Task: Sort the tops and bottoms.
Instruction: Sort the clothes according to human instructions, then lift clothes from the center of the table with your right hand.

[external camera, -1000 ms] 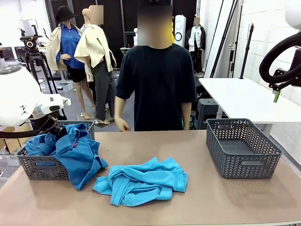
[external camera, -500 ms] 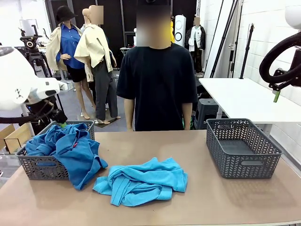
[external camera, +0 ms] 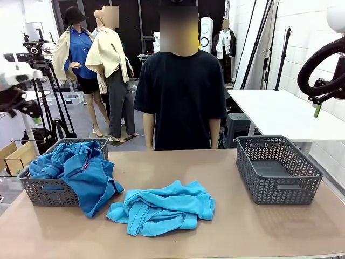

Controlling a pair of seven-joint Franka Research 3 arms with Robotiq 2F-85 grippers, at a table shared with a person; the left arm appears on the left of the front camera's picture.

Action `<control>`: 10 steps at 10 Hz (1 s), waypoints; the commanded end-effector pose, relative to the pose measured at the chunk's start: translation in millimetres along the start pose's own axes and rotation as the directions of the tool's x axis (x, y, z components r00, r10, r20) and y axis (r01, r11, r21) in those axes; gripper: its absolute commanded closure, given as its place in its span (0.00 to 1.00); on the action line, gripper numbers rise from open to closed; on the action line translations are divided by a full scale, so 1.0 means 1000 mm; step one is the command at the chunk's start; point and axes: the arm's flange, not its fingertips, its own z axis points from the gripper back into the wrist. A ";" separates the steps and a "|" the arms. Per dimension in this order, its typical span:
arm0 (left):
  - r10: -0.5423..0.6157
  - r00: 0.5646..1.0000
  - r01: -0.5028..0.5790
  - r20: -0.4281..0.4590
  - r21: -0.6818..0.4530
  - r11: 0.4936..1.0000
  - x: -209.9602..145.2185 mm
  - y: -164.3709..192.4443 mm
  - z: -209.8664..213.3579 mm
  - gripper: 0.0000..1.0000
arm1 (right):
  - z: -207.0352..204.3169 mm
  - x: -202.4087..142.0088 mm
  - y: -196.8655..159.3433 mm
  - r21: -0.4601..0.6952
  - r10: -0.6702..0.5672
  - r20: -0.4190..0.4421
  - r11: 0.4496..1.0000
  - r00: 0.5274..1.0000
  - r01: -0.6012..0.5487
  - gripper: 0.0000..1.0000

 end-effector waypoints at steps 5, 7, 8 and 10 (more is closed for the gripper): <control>0.343 0.934 -0.352 -0.098 -0.085 0.932 -0.085 0.111 -0.030 0.00 | 0.001 0.000 0.000 0.001 0.008 -0.006 1.000 1.000 -0.008 0.00; 0.413 0.904 -0.422 -0.112 -0.070 0.904 -0.107 0.126 -0.031 0.00 | 0.001 0.000 0.000 0.001 0.008 -0.006 1.000 1.000 -0.008 0.00; 0.451 0.886 -0.459 -0.109 -0.066 0.886 -0.113 0.132 -0.034 0.00 | 0.001 0.000 0.000 0.001 0.008 -0.006 1.000 1.000 -0.008 0.00; 0.437 0.894 -0.445 -0.093 -0.089 0.891 -0.101 0.124 -0.033 0.00 | 0.001 0.000 0.000 0.001 0.008 -0.006 1.000 1.000 -0.008 0.00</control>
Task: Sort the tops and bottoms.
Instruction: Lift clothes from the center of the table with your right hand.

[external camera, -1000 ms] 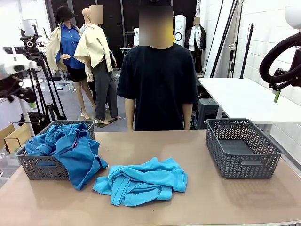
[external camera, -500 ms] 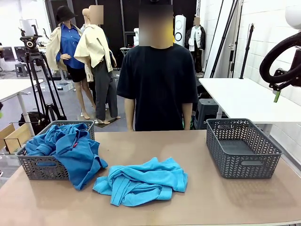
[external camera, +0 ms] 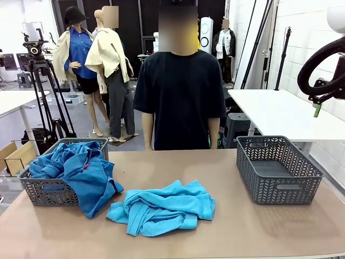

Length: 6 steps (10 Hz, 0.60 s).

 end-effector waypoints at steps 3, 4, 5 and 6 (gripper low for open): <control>-0.003 1.000 0.003 -0.006 0.009 1.000 -0.002 0.005 -0.001 0.00 | 0.001 -0.001 0.000 0.001 0.008 -0.006 1.000 1.000 -0.008 0.00; -0.003 1.000 0.003 -0.006 0.009 1.000 -0.002 0.005 -0.001 0.00 | 0.001 -0.001 0.000 0.001 0.008 -0.006 1.000 1.000 -0.008 0.00; -0.003 1.000 0.003 -0.006 0.009 1.000 -0.002 0.005 -0.001 0.00 | 0.001 -0.001 0.000 0.001 0.008 -0.006 1.000 1.000 -0.008 0.00; -0.003 1.000 0.003 -0.006 0.009 1.000 -0.002 0.005 -0.001 0.00 | 0.001 -0.001 0.000 0.001 0.008 -0.006 1.000 1.000 -0.008 0.00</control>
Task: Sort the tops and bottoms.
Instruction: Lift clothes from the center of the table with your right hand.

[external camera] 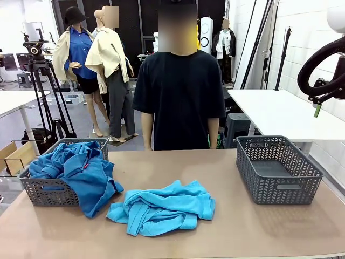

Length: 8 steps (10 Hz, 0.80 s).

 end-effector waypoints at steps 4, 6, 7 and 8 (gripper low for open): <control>-0.006 1.000 0.006 -0.003 0.007 1.000 -0.001 0.003 0.000 0.00 | 0.055 -0.021 0.157 0.108 0.374 0.068 0.919 0.925 -0.379 0.00; -0.006 1.000 0.006 -0.003 0.007 1.000 -0.001 0.003 0.000 0.00 | 0.045 -0.084 0.241 0.101 0.508 0.048 0.854 0.860 -0.510 0.00; -0.006 1.000 0.006 -0.003 0.007 1.000 -0.001 0.003 0.000 0.00 | 0.022 -0.126 0.267 0.105 0.610 0.009 0.787 0.792 -0.608 0.00; -0.006 1.000 0.006 -0.003 0.007 1.000 -0.001 0.003 0.000 0.00 | -0.003 -0.161 0.285 0.118 0.681 -0.011 0.728 0.733 -0.675 0.00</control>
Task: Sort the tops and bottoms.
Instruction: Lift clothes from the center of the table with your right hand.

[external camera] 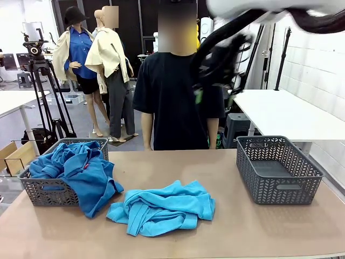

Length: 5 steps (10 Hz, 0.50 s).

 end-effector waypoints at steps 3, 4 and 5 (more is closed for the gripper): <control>-0.007 1.000 0.007 0.000 0.007 1.000 -0.001 0.002 0.002 0.00 | -0.104 -0.059 0.049 -0.036 0.218 -0.019 0.975 0.976 -0.219 0.00; -0.007 1.000 0.007 0.000 0.007 1.000 -0.001 0.002 0.002 0.00 | -0.125 -0.070 0.047 -0.053 0.222 0.012 0.974 0.975 -0.221 0.00; -0.007 1.000 0.007 0.000 0.007 1.000 -0.001 0.002 0.002 0.00 | -0.136 -0.074 0.039 -0.013 0.198 -0.063 0.980 0.978 -0.199 0.00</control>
